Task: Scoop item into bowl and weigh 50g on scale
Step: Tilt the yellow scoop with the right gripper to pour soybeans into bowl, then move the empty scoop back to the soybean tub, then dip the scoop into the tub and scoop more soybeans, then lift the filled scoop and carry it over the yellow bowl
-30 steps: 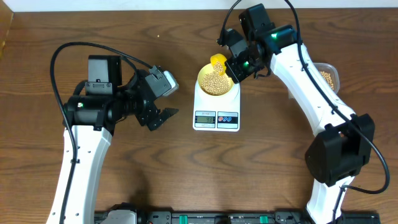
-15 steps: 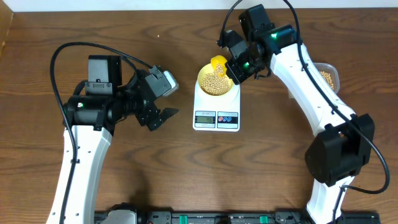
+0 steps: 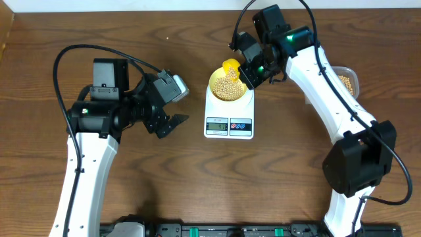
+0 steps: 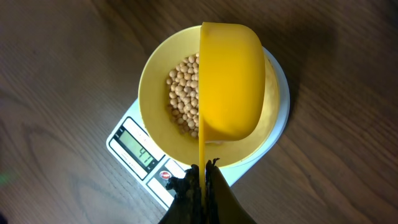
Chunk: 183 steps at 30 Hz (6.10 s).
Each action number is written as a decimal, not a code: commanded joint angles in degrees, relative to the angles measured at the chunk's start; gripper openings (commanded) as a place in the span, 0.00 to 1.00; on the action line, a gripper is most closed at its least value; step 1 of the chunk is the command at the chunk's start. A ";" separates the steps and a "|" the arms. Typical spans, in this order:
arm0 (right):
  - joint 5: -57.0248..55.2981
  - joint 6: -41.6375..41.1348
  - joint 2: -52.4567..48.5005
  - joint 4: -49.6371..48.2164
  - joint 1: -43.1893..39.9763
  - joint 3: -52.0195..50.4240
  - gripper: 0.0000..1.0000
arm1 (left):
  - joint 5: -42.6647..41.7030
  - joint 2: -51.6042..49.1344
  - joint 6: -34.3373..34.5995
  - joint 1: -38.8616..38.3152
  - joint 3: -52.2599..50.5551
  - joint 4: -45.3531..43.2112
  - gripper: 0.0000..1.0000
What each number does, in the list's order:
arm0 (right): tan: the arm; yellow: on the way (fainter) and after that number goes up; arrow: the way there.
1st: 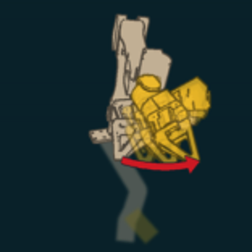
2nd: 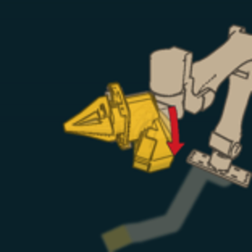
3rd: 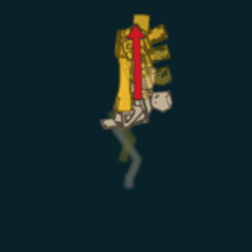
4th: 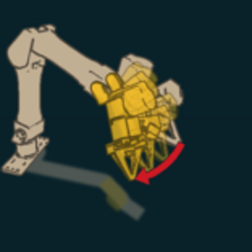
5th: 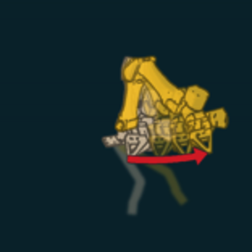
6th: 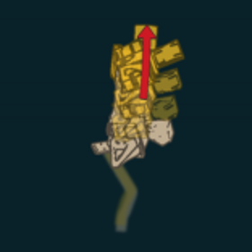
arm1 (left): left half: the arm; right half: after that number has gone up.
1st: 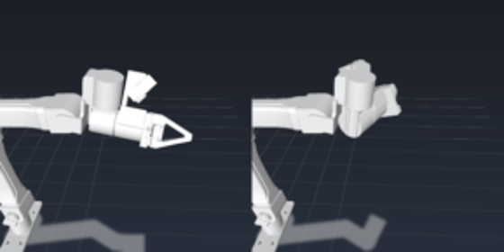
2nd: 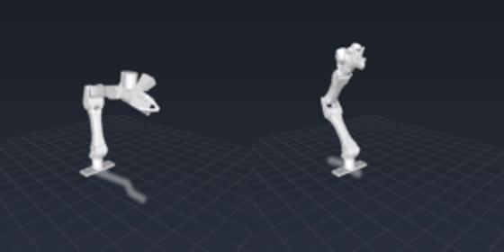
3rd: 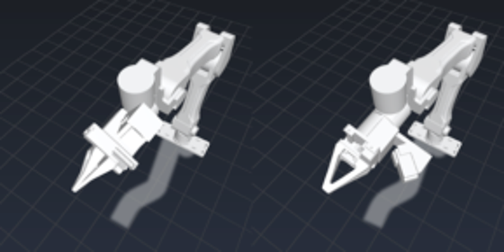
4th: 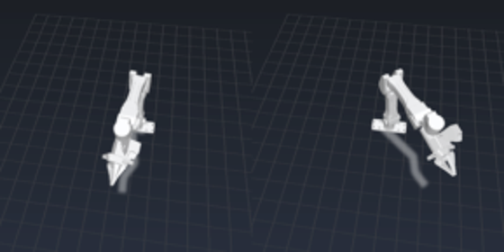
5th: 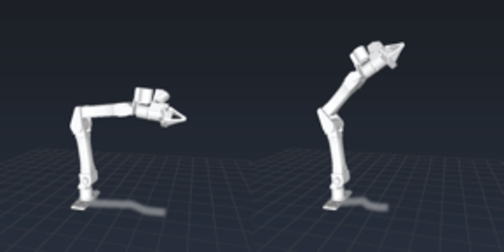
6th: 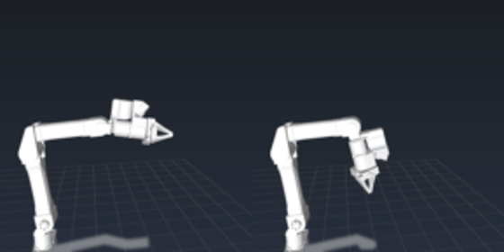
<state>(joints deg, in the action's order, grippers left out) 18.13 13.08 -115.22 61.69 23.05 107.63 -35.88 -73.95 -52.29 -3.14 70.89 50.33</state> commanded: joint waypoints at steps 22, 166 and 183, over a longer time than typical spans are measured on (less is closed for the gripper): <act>-3.41 5.42 -0.15 -1.62 2.01 1.38 0.01 | -0.74 -0.44 0.57 0.22 -0.42 0.13 0.92; -7.50 -8.33 2.49 6.97 -15.58 3.61 0.01 | -0.74 -0.44 0.57 0.22 -0.42 0.13 0.92; 11.76 1.77 2.47 -1.79 -5.95 3.98 0.01 | -0.74 -0.44 0.57 0.22 -0.42 0.13 0.92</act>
<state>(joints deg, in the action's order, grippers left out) 27.70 10.57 -114.69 59.44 15.35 110.32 -35.88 -73.95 -52.29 -3.14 70.89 50.33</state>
